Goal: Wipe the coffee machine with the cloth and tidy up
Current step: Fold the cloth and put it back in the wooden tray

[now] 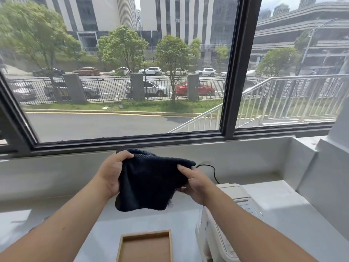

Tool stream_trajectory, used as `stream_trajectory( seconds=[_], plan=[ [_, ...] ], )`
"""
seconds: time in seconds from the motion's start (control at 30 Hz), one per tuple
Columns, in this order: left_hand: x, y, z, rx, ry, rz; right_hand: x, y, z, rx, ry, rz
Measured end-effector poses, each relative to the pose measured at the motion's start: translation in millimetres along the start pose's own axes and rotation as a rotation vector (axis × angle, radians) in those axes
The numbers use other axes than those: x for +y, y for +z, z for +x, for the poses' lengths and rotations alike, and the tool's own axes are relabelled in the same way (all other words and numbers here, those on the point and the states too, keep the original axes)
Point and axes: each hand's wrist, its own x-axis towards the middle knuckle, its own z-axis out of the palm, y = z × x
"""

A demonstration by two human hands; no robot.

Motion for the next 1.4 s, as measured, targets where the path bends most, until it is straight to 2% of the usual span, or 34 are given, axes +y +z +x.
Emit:
stream_trajectory(
  seconds=[0.1,0.27,0.37,0.57,0.63,0.77,0.93,1.13,1.33,1.4],
  plan=[
    [-8,2,-2,0.061,0.034,0.156,-13,-14,2,0.020,-0.007,-0.037],
    [-26,2,-12,0.132,-0.006,0.352,-27,-37,4,0.012,0.014,-0.062],
    [-33,0,-19,0.109,-0.051,0.337,-30,-51,4,-0.036,0.031,-0.061],
    [-52,-11,-29,0.147,-0.084,0.250,-28,-67,2,-0.241,0.063,0.023],
    [-56,-15,-32,0.161,-0.086,0.255,-24,-67,2,-0.256,0.086,-0.015],
    [-63,-27,-34,0.226,-0.090,0.255,-15,-63,9,-0.167,0.106,-0.184],
    [-61,-46,-33,0.270,-0.074,0.244,-12,-58,17,0.033,0.105,-0.201],
    [-57,-75,-13,0.347,-0.020,0.256,-11,-37,26,0.055,0.033,-0.270],
    [-49,-108,7,0.312,0.044,0.448,-12,-15,36,0.097,-0.036,-0.460],
    [-46,-117,12,0.311,0.089,0.572,-13,-7,38,0.123,-0.063,-0.600]
  ],
)
